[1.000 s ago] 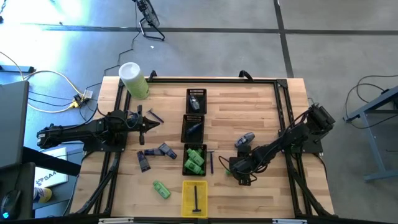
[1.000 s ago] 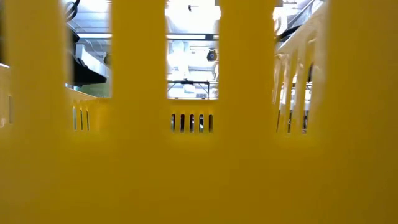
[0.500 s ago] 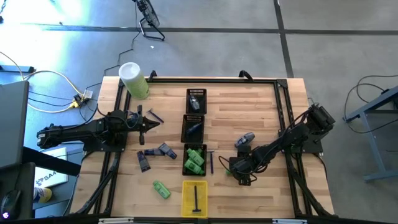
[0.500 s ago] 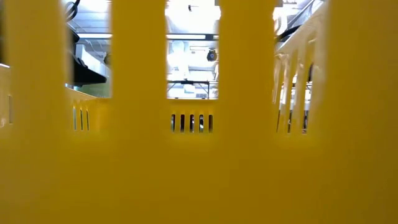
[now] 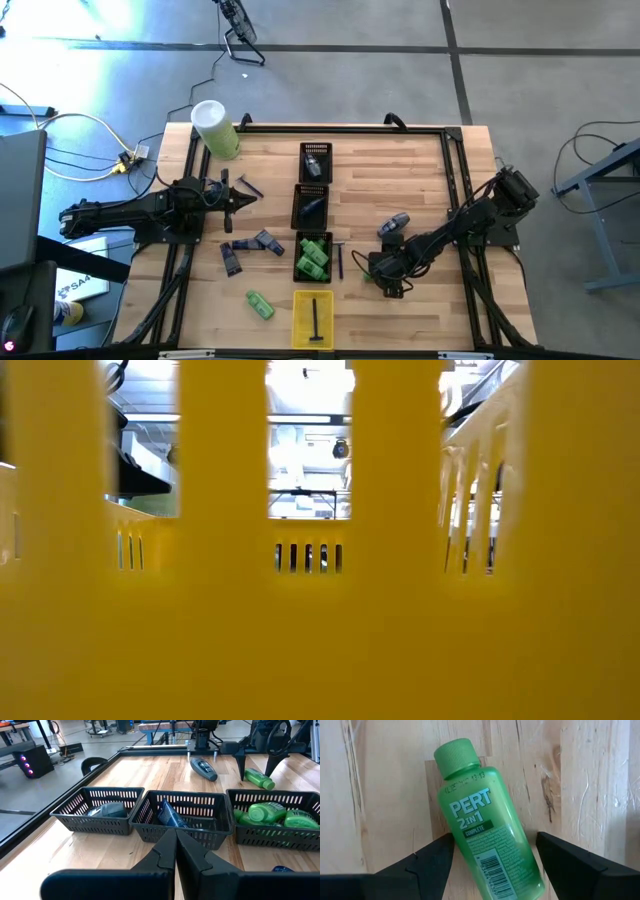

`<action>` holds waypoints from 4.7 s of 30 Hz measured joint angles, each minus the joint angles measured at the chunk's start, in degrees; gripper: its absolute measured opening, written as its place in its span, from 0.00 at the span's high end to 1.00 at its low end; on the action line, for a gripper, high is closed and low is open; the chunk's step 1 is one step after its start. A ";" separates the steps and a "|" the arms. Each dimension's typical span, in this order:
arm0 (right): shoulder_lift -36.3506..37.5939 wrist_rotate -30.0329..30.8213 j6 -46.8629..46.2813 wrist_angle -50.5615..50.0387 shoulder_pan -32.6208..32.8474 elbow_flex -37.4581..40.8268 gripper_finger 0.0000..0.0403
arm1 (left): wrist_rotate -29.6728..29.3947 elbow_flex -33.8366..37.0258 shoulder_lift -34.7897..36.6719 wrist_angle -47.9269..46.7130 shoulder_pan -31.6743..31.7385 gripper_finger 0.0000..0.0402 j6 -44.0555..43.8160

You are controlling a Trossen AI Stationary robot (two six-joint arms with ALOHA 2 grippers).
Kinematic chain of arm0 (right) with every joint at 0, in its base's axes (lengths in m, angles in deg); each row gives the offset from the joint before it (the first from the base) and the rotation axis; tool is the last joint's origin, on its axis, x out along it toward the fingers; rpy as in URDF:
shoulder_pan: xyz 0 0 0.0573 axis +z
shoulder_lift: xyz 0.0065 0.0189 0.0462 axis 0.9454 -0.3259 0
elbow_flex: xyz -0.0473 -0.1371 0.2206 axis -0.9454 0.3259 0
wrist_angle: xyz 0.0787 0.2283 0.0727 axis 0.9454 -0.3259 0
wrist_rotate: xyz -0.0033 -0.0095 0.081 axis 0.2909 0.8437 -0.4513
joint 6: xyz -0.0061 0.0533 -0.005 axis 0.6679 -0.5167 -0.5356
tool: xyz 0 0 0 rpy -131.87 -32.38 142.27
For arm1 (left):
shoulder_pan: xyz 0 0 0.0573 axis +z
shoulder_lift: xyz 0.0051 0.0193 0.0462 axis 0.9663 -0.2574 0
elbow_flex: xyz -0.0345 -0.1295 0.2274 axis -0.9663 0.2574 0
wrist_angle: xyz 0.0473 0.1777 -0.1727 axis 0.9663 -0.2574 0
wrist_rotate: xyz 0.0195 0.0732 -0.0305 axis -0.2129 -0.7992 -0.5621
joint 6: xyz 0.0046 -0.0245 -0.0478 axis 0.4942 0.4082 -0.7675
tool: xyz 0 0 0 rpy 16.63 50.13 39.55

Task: Pick & Place Travel size toiletries
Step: Put the green shampoo bottle into the bottom black bin

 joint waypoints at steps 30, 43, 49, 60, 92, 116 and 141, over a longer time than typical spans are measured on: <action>-0.04 -0.33 0.01 -0.04 0.00 0.02 0.54 | -0.01 0.00 0.00 0.00 0.00 0.99 0.02; -0.04 -0.42 -0.02 -0.04 0.00 0.02 0.54 | -0.02 0.00 0.00 -0.01 0.01 0.99 0.02; 1.46 -1.35 -0.20 -0.35 -0.15 0.23 0.54 | 0.00 0.00 0.00 0.00 0.02 0.99 0.02; 6.42 -1.43 -0.21 2.14 -1.03 0.22 0.53 | -0.01 0.00 0.01 -0.02 0.01 0.99 0.01; 7.48 0.78 8.04 28.43 -6.13 0.04 0.53 | -0.02 0.00 0.02 -0.01 0.00 0.99 0.01; 6.89 11.75 12.00 50.24 -10.45 -0.02 0.53 | -0.02 0.00 0.02 0.00 0.00 0.99 0.00; -9.98 1.84 8.81 63.20 -10.23 -2.12 0.56 | 0.00 0.00 0.00 0.00 0.01 0.99 0.00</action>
